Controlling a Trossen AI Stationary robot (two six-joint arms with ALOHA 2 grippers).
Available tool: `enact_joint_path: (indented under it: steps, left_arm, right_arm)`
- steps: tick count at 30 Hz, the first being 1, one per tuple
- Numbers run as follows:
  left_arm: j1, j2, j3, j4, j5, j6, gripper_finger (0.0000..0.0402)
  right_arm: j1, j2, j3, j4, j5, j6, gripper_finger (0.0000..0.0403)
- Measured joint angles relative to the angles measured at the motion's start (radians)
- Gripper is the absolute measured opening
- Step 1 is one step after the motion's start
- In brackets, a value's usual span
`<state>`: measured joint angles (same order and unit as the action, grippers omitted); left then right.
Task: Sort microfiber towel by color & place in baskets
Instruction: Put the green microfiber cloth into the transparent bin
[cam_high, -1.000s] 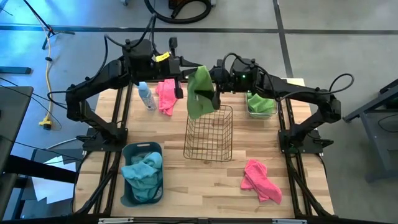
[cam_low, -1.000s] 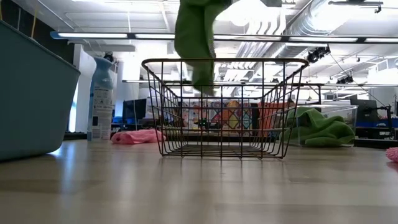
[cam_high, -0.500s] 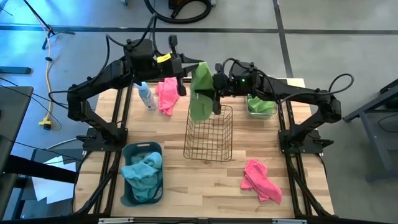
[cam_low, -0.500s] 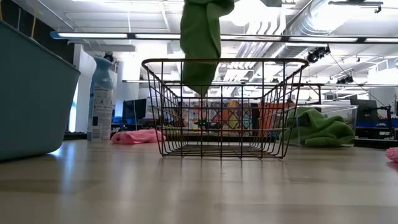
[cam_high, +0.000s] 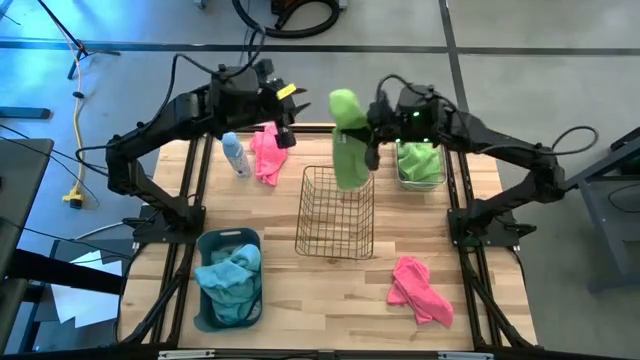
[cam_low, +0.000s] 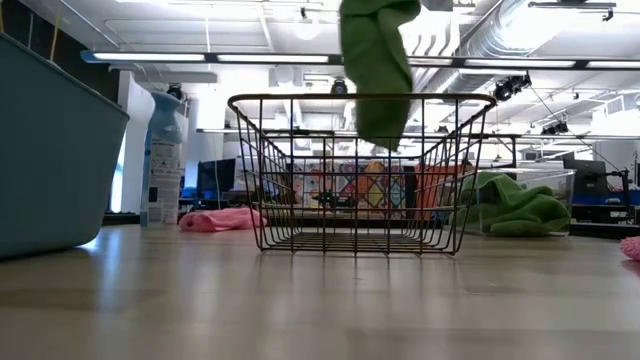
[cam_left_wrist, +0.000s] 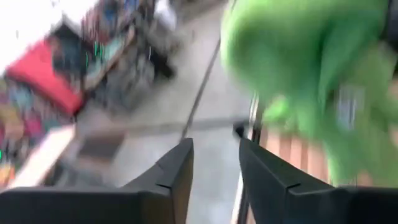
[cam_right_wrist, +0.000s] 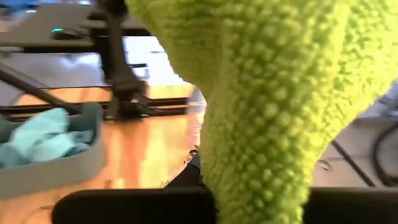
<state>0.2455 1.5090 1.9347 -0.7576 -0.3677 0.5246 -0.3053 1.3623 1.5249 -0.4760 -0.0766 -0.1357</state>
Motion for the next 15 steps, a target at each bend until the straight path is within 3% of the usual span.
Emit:
enact_joint_path:
  steps: [3, 7, 15]
  left_arm:
    - [0.056, -0.004, -0.009, -0.121, 0.049, -0.107, 0.0138]
    - [0.144, -0.035, -0.080, -0.156, 0.279, -0.216, 0.0145]
    - [0.195, -0.164, -0.388, 0.140, 0.453, -0.340, 0.0145]
  right_arm:
    - [-0.033, -0.051, 0.000, -0.053, 0.043, -0.001, 0.0003]
    - [-0.087, -0.117, 0.000, -0.157, 0.118, -0.002, 0.0002]
    - [-0.197, -0.207, -0.002, -0.395, 0.250, 0.014, 0.0001]
